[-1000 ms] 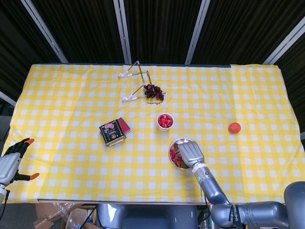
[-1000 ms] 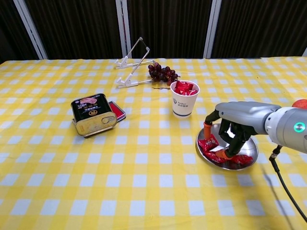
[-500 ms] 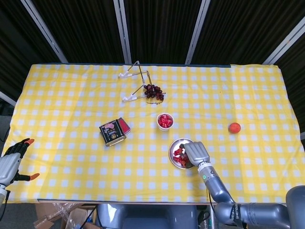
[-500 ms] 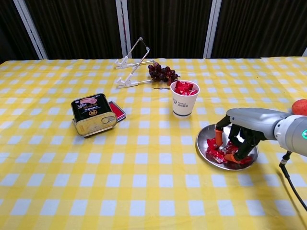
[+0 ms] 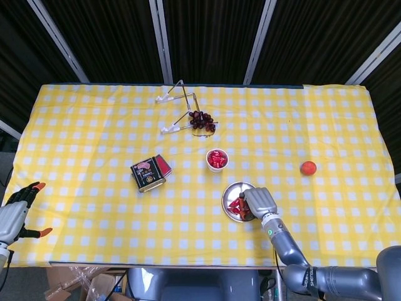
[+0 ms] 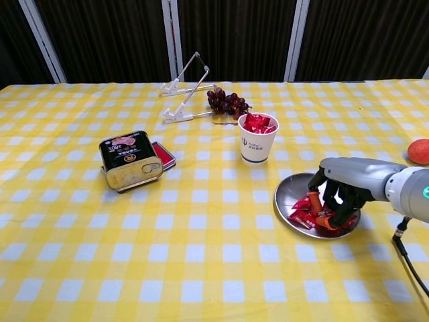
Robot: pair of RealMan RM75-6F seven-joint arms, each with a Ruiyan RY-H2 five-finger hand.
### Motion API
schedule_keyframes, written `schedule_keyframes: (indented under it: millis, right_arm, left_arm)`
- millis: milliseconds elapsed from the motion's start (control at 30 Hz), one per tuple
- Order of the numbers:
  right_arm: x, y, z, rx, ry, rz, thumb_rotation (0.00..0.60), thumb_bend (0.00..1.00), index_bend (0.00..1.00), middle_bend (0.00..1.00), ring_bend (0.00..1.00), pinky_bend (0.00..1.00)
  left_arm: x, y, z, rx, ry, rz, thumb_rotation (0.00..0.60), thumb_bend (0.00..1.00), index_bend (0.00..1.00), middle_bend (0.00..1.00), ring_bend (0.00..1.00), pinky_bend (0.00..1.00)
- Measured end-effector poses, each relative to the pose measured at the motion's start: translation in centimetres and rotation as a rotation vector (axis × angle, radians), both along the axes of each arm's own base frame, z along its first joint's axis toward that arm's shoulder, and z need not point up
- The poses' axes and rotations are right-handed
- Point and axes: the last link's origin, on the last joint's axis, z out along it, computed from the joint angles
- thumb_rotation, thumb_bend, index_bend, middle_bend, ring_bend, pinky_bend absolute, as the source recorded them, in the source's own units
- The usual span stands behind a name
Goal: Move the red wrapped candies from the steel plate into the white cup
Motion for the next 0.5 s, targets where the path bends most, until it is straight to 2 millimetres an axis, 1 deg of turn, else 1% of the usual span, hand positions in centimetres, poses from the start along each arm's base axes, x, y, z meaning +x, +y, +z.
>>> schedule_keyframes:
  millis: [200,500]
  right_arm:
    - [0.6,-0.2,0.3,-0.015,-0.028,0.012,0.600,0.50,0.65,0.81,0.96,0.93]
    - [2.1,-1.0,1.7,-0.054,-0.067,0.032,0.600,0.51,0.66,0.81,0.96,0.93]
  left_arm:
    - [0.0,0.0,0.0,0.000,-0.003,0.000,0.600,0.09,0.00,0.00,0.00,0.00]
    - [0.0,0.0,0.0,-0.001,-0.006,-0.001,0.600,0.09,0.00,0.00,0.00,0.00]
